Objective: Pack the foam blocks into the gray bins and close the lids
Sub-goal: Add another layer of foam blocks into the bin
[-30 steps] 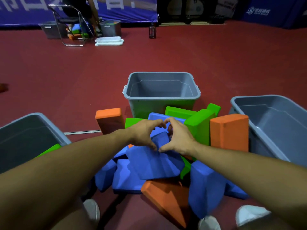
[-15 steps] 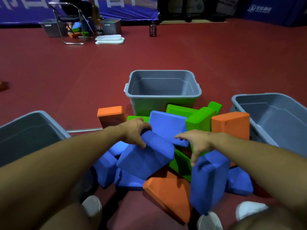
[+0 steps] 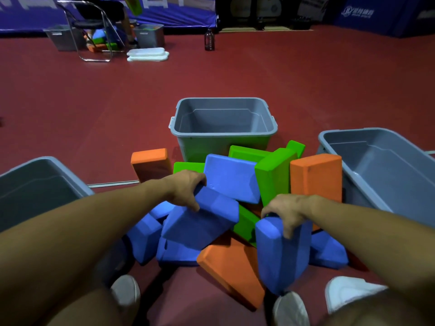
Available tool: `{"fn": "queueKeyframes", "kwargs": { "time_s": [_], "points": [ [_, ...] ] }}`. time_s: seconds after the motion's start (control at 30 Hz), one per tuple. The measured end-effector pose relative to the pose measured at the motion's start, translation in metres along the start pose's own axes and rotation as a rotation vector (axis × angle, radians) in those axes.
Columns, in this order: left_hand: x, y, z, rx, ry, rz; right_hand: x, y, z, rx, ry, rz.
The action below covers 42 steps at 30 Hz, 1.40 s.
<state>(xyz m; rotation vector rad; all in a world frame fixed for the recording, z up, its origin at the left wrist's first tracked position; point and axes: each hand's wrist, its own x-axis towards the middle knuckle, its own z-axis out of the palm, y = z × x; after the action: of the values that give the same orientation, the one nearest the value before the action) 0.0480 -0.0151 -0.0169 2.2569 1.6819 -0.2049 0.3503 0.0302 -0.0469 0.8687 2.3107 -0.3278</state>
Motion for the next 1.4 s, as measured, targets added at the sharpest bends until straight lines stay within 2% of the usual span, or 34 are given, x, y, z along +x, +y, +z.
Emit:
{"fn": "queueKeyframes", "kwargs": {
  "time_s": [0.17, 0.33, 0.53, 0.77, 0.87, 1.07, 1.2, 1.4],
  "points": [
    [-0.002, 0.005, -0.007, -0.021, 0.014, -0.007, -0.004, -0.004, -0.015, 0.138, 0.231, 0.018],
    [-0.010, 0.000, -0.023, -0.057, 0.146, -0.093, -0.010, -0.010, -0.036, 0.166, 0.427, 0.062],
    [-0.029, -0.018, -0.050, -0.085, 0.305, -0.176, -0.017, -0.017, -0.078, 0.241, 0.584, 0.101],
    [-0.055, -0.049, -0.072, -0.186, 0.636, -0.250, -0.026, -0.020, -0.129, 0.411, 0.927, 0.163],
    [-0.061, -0.060, -0.077, -0.180, 0.772, -0.300, -0.010, -0.025, -0.142, 0.402, 1.077, 0.195],
    [-0.040, -0.086, -0.079, -0.255, 0.888, -0.430, 0.047, -0.033, -0.173, 0.315, 1.209, 0.226],
    [-0.014, -0.116, -0.089, -0.260, 0.941, -0.460, 0.077, -0.033, -0.212, 0.288, 1.203, 0.235],
    [-0.035, -0.159, -0.101, -0.328, 1.017, -0.534, 0.098, -0.068, -0.260, 0.232, 1.243, 0.110]
  ]
}}
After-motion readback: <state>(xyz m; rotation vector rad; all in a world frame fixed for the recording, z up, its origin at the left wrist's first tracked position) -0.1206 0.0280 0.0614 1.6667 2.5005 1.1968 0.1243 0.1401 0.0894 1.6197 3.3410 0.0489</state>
